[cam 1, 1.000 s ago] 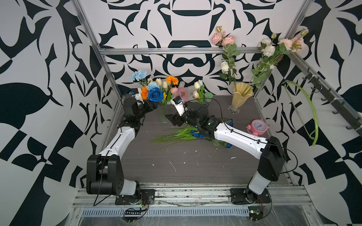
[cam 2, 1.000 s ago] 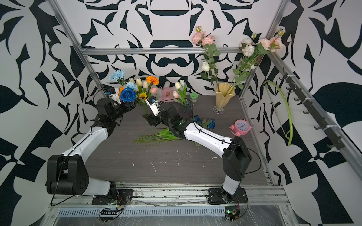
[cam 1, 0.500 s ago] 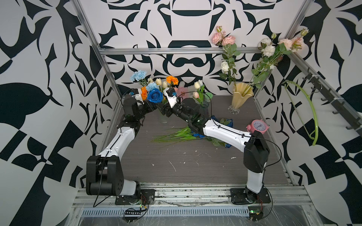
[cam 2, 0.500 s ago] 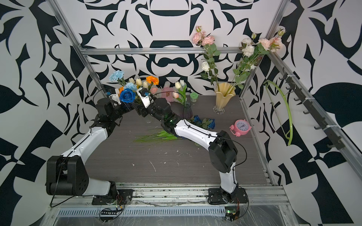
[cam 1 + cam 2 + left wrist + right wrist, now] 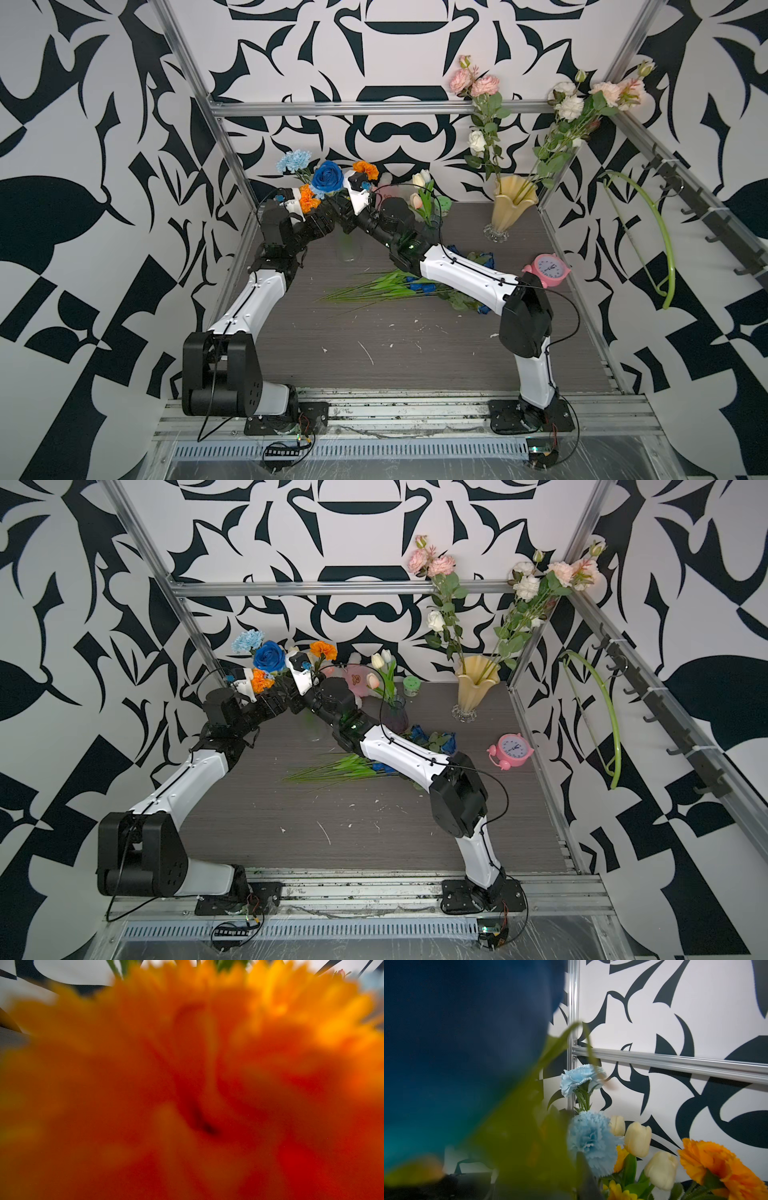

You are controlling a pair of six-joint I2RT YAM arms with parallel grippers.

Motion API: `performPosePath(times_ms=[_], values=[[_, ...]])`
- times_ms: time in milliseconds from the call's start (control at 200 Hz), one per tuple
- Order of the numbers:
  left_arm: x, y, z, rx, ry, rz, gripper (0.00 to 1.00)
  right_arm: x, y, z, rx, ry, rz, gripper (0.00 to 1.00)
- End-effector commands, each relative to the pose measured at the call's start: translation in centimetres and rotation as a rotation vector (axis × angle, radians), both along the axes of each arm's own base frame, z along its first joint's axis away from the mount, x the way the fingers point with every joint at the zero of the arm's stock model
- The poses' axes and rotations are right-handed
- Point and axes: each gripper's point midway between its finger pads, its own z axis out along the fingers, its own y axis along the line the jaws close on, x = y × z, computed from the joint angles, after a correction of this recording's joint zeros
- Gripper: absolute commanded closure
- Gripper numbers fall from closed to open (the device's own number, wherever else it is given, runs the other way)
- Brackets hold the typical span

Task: Pick out blue flowers from the vase
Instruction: Pick up the flower from the vase.

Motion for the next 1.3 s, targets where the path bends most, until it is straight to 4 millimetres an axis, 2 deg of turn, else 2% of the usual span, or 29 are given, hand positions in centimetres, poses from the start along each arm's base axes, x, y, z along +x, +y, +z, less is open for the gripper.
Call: performPosePath(times_ms=[0, 55, 355, 715, 795, 885, 1010, 1170, 1250, 1295], values=[[-0.4, -0.2, 0.6, 0.016, -0.020, -0.009, 0.23, -1.5, -1.3, 5.6, 0.104, -0.066, 0.013, 0.96], [-0.4, -0.2, 0.6, 0.018, -0.020, -0.009, 0.22, -1.6, -1.6, 6.1, 0.108, -0.073, 0.011, 1.00], [-0.4, 0.2, 0.4, 0.034, -0.015, 0.008, 0.22, -2.9, -3.8, 9.4, 0.116, -0.133, -0.033, 1.00], [-0.2, 0.6, 0.0, 0.041, 0.002, 0.033, 0.22, -6.5, -8.1, 16.4, 0.159, -0.268, -0.074, 1.00], [-0.2, 0.6, 0.0, 0.046, 0.003, 0.035, 0.22, -7.8, -9.9, 18.4, 0.214, -0.267, -0.078, 1.00], [-0.3, 0.7, -0.2, 0.054, 0.006, 0.039, 0.22, -9.7, -12.9, 20.6, 0.308, -0.271, -0.084, 1.00], [-0.4, 0.8, -0.2, 0.059, 0.006, 0.040, 0.22, -12.4, -17.2, 22.5, 0.414, -0.262, -0.097, 1.00], [-0.6, 1.0, 0.1, 0.065, -0.002, 0.045, 0.22, -15.0, -22.3, 23.0, 0.535, -0.232, -0.126, 1.00], [-0.7, 1.2, 0.2, 0.072, -0.004, 0.051, 0.21, -16.0, -24.6, 22.6, 0.582, -0.209, -0.150, 1.00], [-0.8, 1.2, 0.3, 0.074, -0.005, 0.050, 0.22, -15.8, -26.2, 21.7, 0.617, -0.172, -0.208, 1.00]])
